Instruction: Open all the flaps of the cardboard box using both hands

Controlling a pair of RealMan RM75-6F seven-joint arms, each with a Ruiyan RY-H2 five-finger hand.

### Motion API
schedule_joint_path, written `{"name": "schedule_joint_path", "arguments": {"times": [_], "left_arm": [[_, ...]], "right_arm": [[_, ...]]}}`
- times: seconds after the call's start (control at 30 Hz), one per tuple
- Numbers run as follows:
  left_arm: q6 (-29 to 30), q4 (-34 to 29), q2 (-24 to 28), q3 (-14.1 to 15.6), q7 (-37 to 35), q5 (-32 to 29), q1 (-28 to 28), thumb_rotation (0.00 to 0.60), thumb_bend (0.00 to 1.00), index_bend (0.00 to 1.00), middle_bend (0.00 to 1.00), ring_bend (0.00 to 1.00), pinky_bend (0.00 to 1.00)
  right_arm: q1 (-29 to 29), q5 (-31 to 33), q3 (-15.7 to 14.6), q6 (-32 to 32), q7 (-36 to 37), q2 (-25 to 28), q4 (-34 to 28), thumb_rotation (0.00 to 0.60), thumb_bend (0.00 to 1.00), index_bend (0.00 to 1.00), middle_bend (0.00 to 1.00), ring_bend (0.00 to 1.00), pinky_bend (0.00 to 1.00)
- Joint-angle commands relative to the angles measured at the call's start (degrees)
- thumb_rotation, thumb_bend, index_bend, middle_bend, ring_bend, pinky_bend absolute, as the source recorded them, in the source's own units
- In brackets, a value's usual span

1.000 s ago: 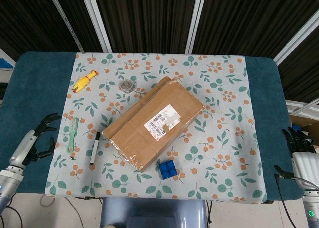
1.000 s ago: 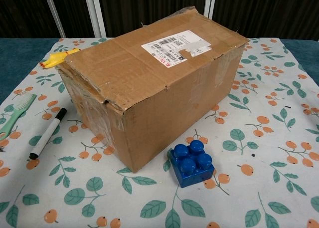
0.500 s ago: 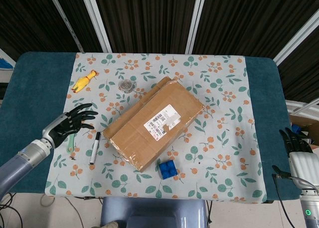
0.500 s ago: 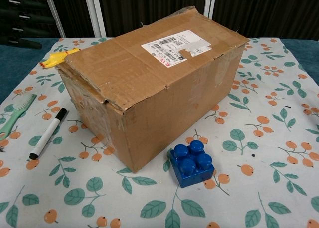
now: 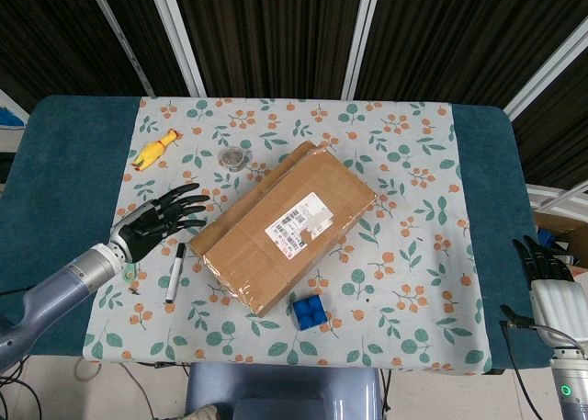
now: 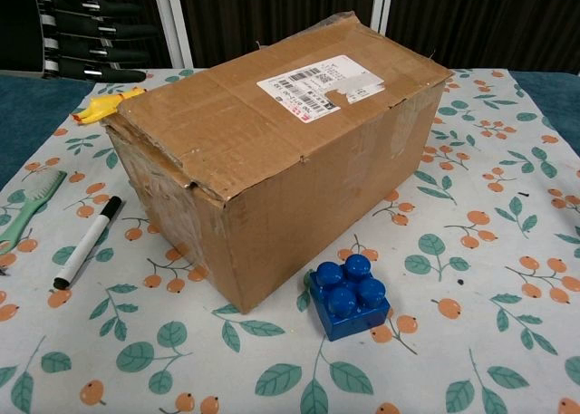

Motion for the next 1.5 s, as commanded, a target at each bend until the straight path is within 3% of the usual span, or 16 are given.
{"name": "schedule_joint_path", "arguments": {"times": [0.03,0.9,1.2,1.5], "left_arm": [[-0.51,1.30,-2.37,0.45,4.25,-1.97,-1.11,0.600,0.75,0.10,0.14,0.08,0.15],[-5.49,-2.65,-4.86,-2.58,20.54,-15.60,-3.61,0.600,0.75,0.09,0.12,0.07,0.21],[-2.15,-4.73,-6.63,-4.91,24.29,-16.11,-1.82,0.600,0.75,0.09,0.12,0.07,0.22],[-3.30,-7.54,-6.11,-7.61,25.98,-14.74,-0.24,0.600,0.75,0.10,0.12,0.07,0.22]], "right_arm": [[0.00,-0.01,-0.01,0.00,0.11,0.05,0.09,0.600,0.00,0.00,0.07,0.13,0.21],[0.23,-0.11,-0.22,-0.49,0.47,0.06,0.25,0.600,0.00,0.00,0.07,0.13,0.21],[0.17,-0.01,-0.08,-0.18,0.28,-0.10,0.26,0.600,0.00,0.00,0.07,0.13,0.21],[0.33,0.18,-0.11,-0.60,0.24,-0.32,0.46,0.600,0.00,0.00,0.07,0.13,0.21]]}}
